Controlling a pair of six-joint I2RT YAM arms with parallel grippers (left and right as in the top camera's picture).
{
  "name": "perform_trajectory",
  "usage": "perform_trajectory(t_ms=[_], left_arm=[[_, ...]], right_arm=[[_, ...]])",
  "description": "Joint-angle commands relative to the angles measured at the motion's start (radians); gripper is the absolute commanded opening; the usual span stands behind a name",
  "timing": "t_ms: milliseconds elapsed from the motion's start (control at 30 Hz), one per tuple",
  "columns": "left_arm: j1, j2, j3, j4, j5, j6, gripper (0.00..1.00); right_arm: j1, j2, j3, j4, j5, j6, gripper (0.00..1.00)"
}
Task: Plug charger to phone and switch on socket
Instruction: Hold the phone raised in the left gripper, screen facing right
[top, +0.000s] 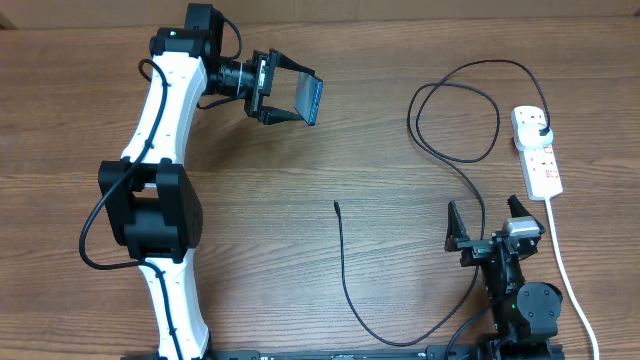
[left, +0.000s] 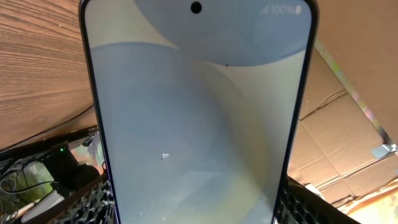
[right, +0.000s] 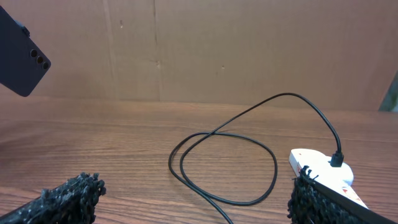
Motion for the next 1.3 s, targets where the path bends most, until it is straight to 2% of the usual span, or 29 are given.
perform_trajectory(t_ms=[0, 467, 700, 1267], left_arm=[[0.004, 0.002, 0.032, 0.001, 0.052, 0.016, 0.04], [0.004, 0.002, 0.032, 0.001, 0.023, 0.027, 0.04], [0.004, 0.002, 0.032, 0.001, -0.043, 0.049, 0.04], [0.003, 0.002, 0.032, -0.024, -0.451, 0.083, 0.04]], right_arm=[[-0.003, -0.010, -0.011, 0.005, 0.010, 0.003, 1.00], [-0.003, -0.010, -0.011, 0.005, 0.010, 0.003, 1.00], [-0.003, -0.010, -0.011, 0.005, 0.010, 0.003, 1.00], [-0.003, -0.010, -0.011, 0.005, 0.010, 0.003, 1.00]])
